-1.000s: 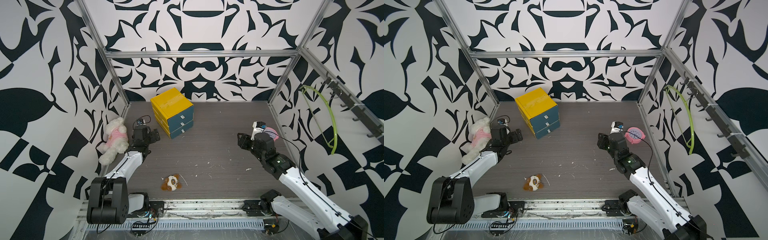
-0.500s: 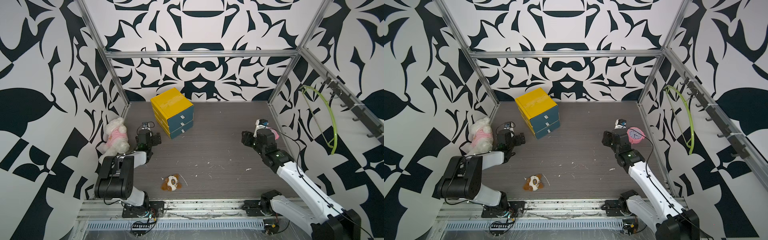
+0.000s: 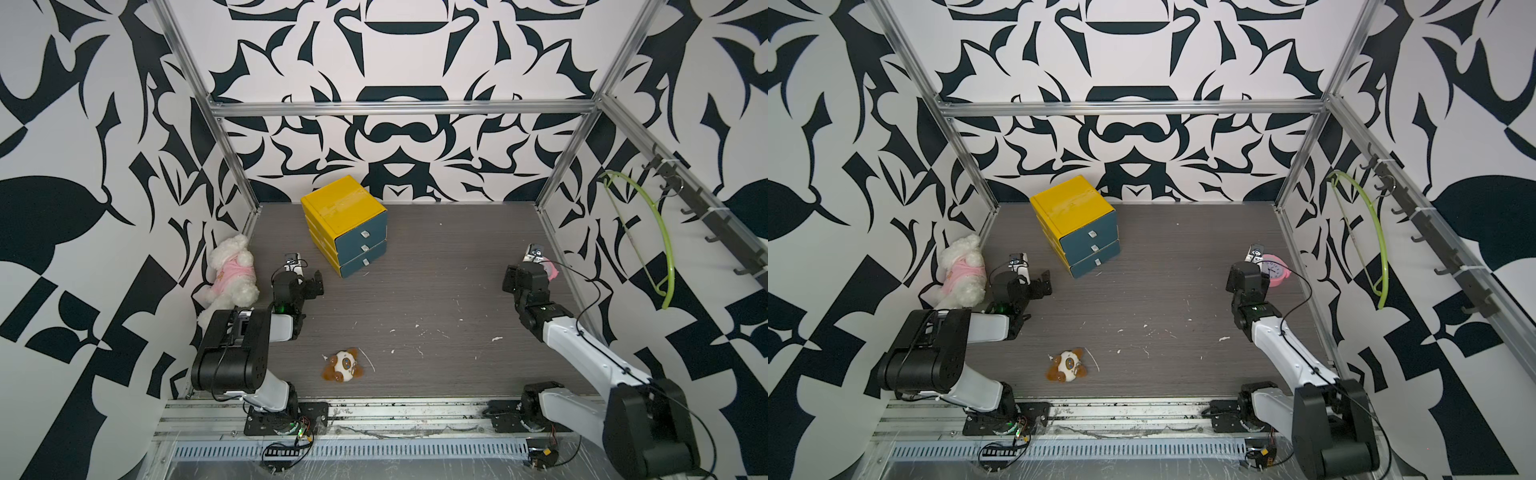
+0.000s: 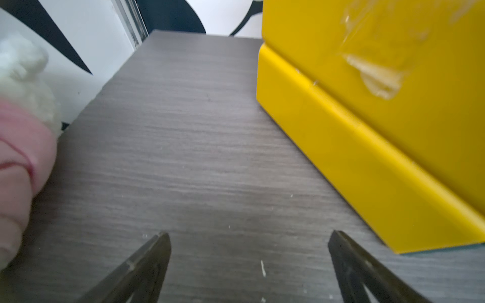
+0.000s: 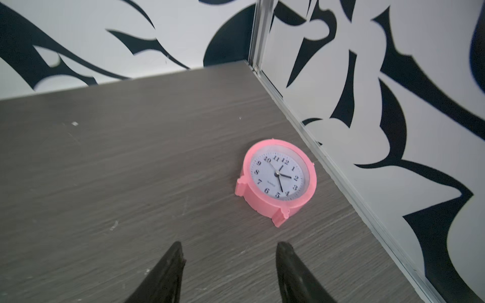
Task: Place the fruit knives into the drawer by color
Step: Reset both arms
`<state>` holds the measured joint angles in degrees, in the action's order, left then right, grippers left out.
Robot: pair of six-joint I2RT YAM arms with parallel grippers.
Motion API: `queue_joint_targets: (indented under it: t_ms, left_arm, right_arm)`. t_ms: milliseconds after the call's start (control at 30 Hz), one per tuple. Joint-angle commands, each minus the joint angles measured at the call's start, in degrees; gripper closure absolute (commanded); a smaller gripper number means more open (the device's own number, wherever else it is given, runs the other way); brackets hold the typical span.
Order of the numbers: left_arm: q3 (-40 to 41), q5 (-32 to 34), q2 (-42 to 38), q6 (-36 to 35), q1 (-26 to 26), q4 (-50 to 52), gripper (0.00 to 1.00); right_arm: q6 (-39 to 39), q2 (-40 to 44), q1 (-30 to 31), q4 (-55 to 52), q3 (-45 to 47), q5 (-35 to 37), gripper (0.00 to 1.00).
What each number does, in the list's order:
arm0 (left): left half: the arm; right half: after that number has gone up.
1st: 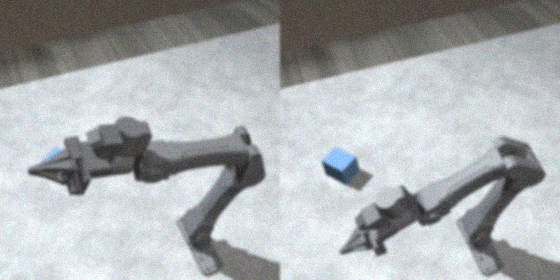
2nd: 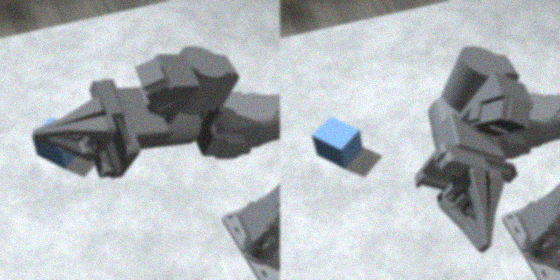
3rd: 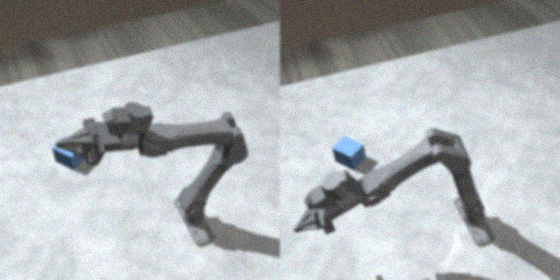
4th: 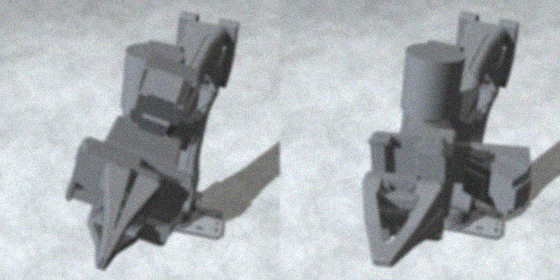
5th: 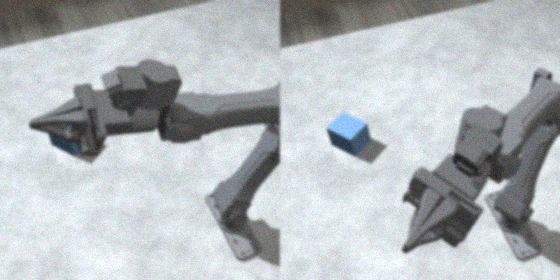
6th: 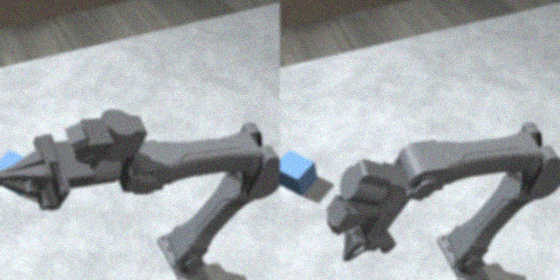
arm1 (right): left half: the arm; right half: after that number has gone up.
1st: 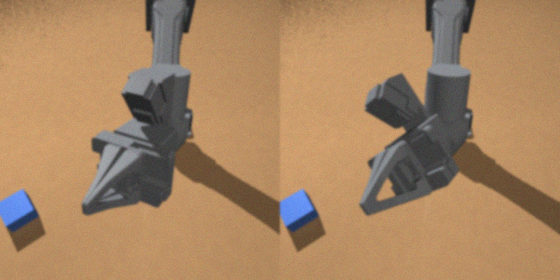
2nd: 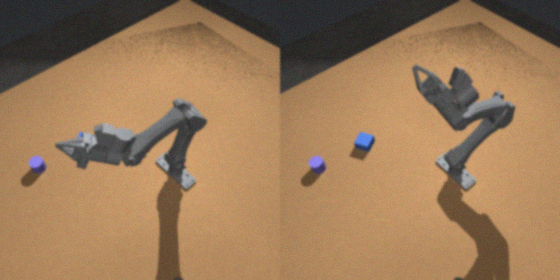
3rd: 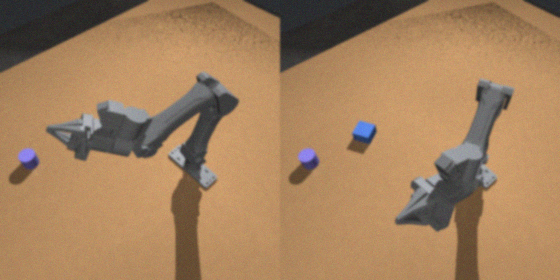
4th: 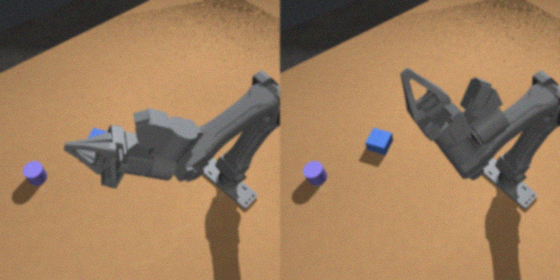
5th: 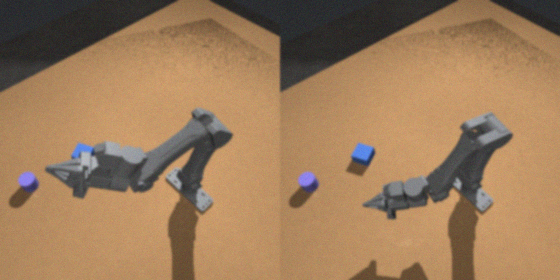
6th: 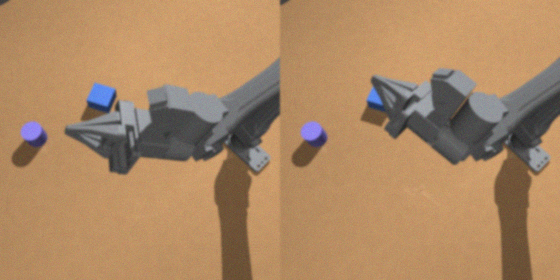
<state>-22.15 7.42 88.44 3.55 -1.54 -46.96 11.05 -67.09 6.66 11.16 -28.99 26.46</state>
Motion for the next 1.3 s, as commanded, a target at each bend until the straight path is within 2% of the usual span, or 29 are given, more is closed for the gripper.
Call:
queue_joint_targets:
  t_ms: [0,267,367,467,600,633,667,1267]
  left_arm:
    - [0.3,-0.8,-0.2,-0.1,0.2,-2.7,0.01]
    - [0.1,-0.8,-0.3,0.0,0.2,-2.2,0.01]
    - [0.0,-0.8,-0.3,-0.1,0.2,-2.2,0.01]
    - [0.0,-0.8,-0.2,0.0,0.2,-2.1,0.01]
    - [0.0,-0.8,-0.2,0.0,0.2,-2.1,0.01]
    - [0.0,-0.8,-0.3,-0.1,0.2,-2.0,0.01]
    - [0.0,-0.8,-0.3,0.0,0.2,-2.0,0.01]
    - [0.0,-0.8,-0.3,0.0,0.2,-2.1,0.01]
  right_arm:
    - [-5.8,-4.2,-0.4,12.8,0.8,2.6,0.42]
    - [-8.0,-15.4,-1.5,28.2,4.2,-5.0,0.42]
    - [-8.6,-20.7,-1.7,37.9,7.3,-6.3,0.42]
    - [-9.3,-21.9,-2.4,40.0,8.2,-10.1,0.41]
    - [-9.9,-22.0,-2.3,40.9,8.7,-9.3,0.41]
    - [-9.6,-21.9,-2.0,40.6,8.7,-7.7,0.02]
    - [-9.4,-22.0,-1.9,40.5,8.5,-7.5,0.00]
    - [-9.2,-21.7,-1.9,40.0,8.5,-7.4,0.00]
